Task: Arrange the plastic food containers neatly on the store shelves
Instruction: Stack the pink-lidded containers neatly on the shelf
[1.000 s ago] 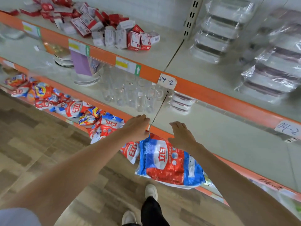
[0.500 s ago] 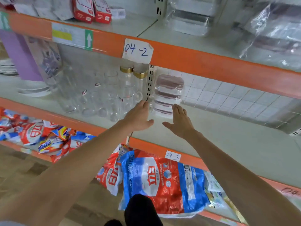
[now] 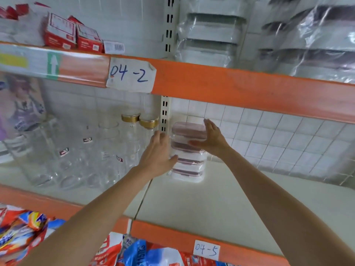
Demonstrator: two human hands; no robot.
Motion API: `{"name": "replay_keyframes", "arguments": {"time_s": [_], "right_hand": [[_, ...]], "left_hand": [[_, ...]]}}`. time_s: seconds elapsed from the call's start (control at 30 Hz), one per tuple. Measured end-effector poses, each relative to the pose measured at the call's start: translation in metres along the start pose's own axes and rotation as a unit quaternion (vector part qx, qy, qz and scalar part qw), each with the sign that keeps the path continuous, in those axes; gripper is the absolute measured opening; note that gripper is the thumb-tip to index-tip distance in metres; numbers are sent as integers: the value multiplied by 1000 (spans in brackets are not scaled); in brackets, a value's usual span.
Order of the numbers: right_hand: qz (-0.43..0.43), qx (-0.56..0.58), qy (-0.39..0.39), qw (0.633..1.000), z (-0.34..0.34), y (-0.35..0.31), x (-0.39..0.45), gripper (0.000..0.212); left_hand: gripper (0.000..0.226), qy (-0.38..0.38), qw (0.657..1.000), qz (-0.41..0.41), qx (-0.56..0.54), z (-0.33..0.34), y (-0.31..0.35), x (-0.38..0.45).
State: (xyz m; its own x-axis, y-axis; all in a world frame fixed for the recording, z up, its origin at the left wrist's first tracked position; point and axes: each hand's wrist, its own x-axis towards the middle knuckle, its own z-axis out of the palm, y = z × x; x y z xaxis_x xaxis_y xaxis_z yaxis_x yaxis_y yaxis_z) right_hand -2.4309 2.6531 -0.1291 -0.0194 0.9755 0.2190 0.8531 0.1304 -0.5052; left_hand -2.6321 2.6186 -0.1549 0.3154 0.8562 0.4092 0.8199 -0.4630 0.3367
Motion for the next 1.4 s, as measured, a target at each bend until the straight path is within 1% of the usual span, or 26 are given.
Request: {"name": "replay_keyframes", "arguments": {"time_s": [0.1,0.2,0.27,0.33,0.37,0.4,0.47,0.53,0.6,0.67,0.77,0.83,0.9,1.03,1.17,1.27,1.3,1.37,1.4], "right_hand": [[9,53,3,999,8,4,6,105],[21,51,25,998,6,4,-6,92],[34,37,44,998,-1,8,-20,81],[53,45,69,995,-9,17,-41,79],[66,58,84,993,-12,24,-53,82],[77,70,101,989,-15,32,-66,84],[95,89,127,983,-18,50,-93,78],[128,115,135,976,-18,66,-117,72],[162,143,149,965,-13,82,-137,68],[189,149,154,958,-5,98,-150,65],[235,138,141,952,8,112,-161,67],[245,112,133,954,15,112,-165,69],[260,82,113,956,19,103,-169,79],[290,53,64,953,16,79,-180,83],[310,27,-14,950,8,50,-197,85],[312,8,-55,949,0,21,-206,82],[308,5,-65,949,-2,10,-209,81],[296,2,-81,952,-7,-13,-212,81],[289,1,-87,953,-9,-25,-213,82]], "left_hand": [[55,-19,1000,-11,6,0,-2,10],[67,-53,998,-19,-13,5,5,16],[86,-81,996,-17,-24,10,13,24],[113,-142,990,-16,-21,12,21,35],[121,-173,985,-9,-5,14,24,42],[124,-201,979,6,19,16,26,49],[124,-248,964,55,82,23,31,61],[122,-283,944,96,141,29,38,69],[121,-274,936,122,184,33,45,71],[119,-225,937,162,213,35,51,67],[112,-176,946,185,201,34,53,49],[107,-153,945,200,208,33,53,36],[102,-133,945,217,204,32,49,21],[97,-115,953,214,183,25,40,-15],[100,-150,952,188,190,9,35,-53],[89,-154,956,172,179,-19,28,-75],[89,-159,958,161,178,-32,26,-82],[99,-187,960,128,163,-56,20,-96],[100,-194,963,111,153,-69,17,-104]]}}
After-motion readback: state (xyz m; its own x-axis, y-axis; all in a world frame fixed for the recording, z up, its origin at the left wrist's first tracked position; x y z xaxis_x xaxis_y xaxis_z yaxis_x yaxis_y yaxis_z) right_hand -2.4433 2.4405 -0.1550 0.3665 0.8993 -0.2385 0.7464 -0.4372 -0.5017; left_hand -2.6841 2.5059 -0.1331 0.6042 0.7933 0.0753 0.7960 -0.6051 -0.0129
